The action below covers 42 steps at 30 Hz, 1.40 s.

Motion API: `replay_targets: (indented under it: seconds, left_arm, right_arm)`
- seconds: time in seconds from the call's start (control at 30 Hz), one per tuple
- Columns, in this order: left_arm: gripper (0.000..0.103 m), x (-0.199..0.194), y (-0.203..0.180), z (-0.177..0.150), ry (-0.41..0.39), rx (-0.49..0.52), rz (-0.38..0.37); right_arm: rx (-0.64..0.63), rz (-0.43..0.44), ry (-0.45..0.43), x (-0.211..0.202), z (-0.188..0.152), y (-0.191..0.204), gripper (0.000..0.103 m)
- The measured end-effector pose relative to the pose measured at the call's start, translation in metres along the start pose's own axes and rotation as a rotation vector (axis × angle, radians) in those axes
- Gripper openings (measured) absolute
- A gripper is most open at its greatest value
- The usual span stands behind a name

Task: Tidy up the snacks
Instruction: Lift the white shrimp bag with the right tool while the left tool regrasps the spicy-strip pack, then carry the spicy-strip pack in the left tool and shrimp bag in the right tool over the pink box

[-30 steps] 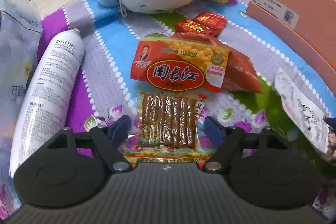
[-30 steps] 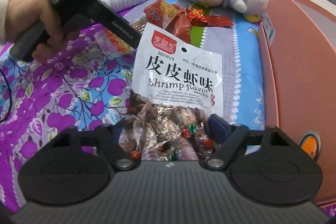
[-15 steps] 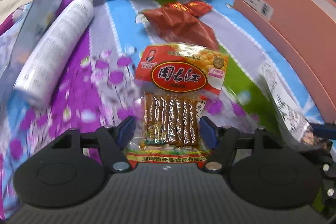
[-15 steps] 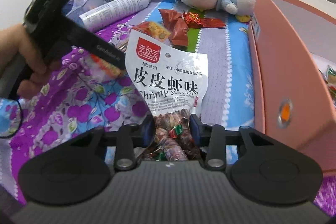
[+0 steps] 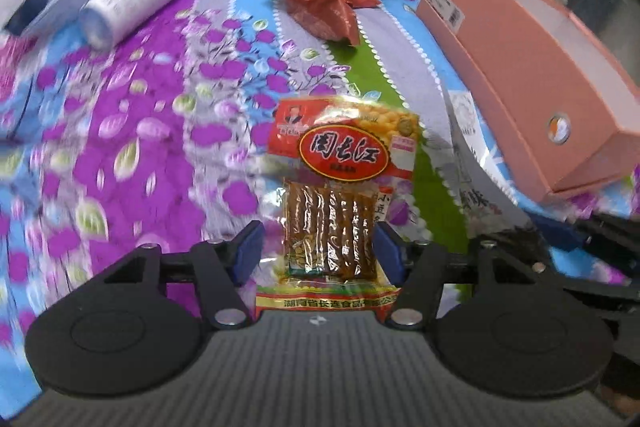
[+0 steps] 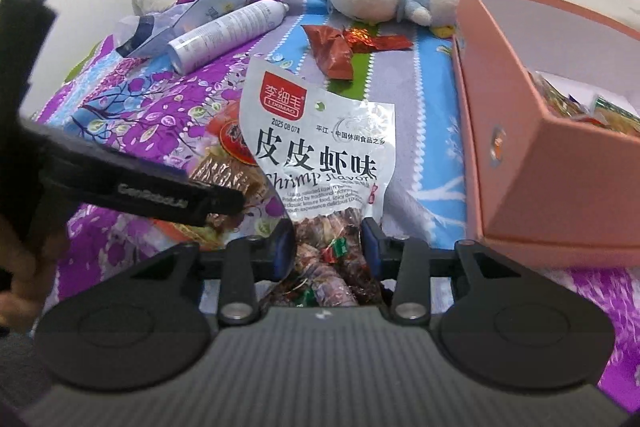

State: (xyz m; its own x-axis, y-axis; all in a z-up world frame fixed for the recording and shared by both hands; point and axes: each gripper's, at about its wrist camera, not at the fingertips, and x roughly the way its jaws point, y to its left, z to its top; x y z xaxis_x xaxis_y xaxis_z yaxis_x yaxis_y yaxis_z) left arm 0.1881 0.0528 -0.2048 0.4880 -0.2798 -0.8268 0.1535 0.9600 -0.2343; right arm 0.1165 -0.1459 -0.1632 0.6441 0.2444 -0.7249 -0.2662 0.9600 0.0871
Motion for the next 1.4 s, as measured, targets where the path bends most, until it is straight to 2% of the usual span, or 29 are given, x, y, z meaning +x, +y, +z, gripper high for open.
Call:
replay_targets:
  seconds: [0.03, 0.07, 0.2, 0.3, 0.4, 0.57, 0.63, 0.77, 0.9, 1.1, 1.2, 1.3, 1.37, 1.4]
  left_arm:
    - [0.052, -0.002, 0.002, -0.002, 0.001, -0.026, -0.005]
    - [0.05, -0.003, 0.003, -0.004, 0.0, -0.048, -0.004]
    - [0.05, -0.007, 0.007, -0.012, -0.012, -0.111, -0.036]
    - [0.05, -0.011, 0.018, -0.017, -0.022, -0.218, -0.07]
    - [0.05, -0.014, 0.031, -0.022, -0.038, -0.311, -0.092]
    - [0.052, -0.012, 0.06, -0.033, -0.059, -0.509, -0.209]
    - [0.052, -0.01, 0.071, -0.039, -0.07, -0.593, -0.26]
    - [0.053, -0.007, 0.081, -0.047, -0.086, -0.686, -0.325]
    - [0.056, -0.004, 0.087, -0.049, -0.088, -0.724, -0.382]
    - [0.056, 0.005, 0.088, -0.046, -0.087, -0.754, -0.459]
    - [0.055, 0.009, 0.084, -0.044, -0.088, -0.745, -0.475]
    - [0.048, 0.013, 0.08, -0.044, -0.094, -0.738, -0.472]
    - [0.035, 0.015, 0.076, -0.044, -0.092, -0.721, -0.461]
    - [0.033, 0.016, 0.073, -0.044, -0.089, -0.71, -0.454]
  right_arm:
    - [0.0, -0.002, -0.001, -0.002, -0.002, 0.0, 0.04]
    - [0.001, -0.007, 0.0, -0.004, -0.003, 0.0, 0.04]
    - [-0.006, -0.007, 0.01, -0.004, -0.009, 0.001, 0.04]
    - [0.005, -0.025, 0.028, 0.004, -0.013, -0.002, 0.04]
    - [0.087, 0.046, 0.005, 0.0, -0.012, -0.01, 0.04]
    - [0.084, 0.1, -0.041, -0.005, -0.001, -0.003, 0.04]
    - [0.072, 0.144, -0.034, 0.003, 0.001, 0.001, 0.04]
    - [0.05, 0.14, 0.023, 0.026, -0.005, 0.009, 0.04]
    - [-0.007, 0.118, 0.02, 0.031, -0.009, 0.018, 0.04]
    - [0.061, 0.154, 0.02, 0.032, -0.012, 0.006, 0.04]
    - [0.108, 0.17, 0.026, 0.032, -0.011, 0.0, 0.04]
    - [0.139, 0.184, 0.029, 0.033, -0.011, -0.004, 0.04]
    - [0.156, 0.19, 0.032, 0.034, -0.01, -0.005, 0.04]
    - [0.166, 0.193, 0.032, 0.034, -0.01, -0.006, 0.04]
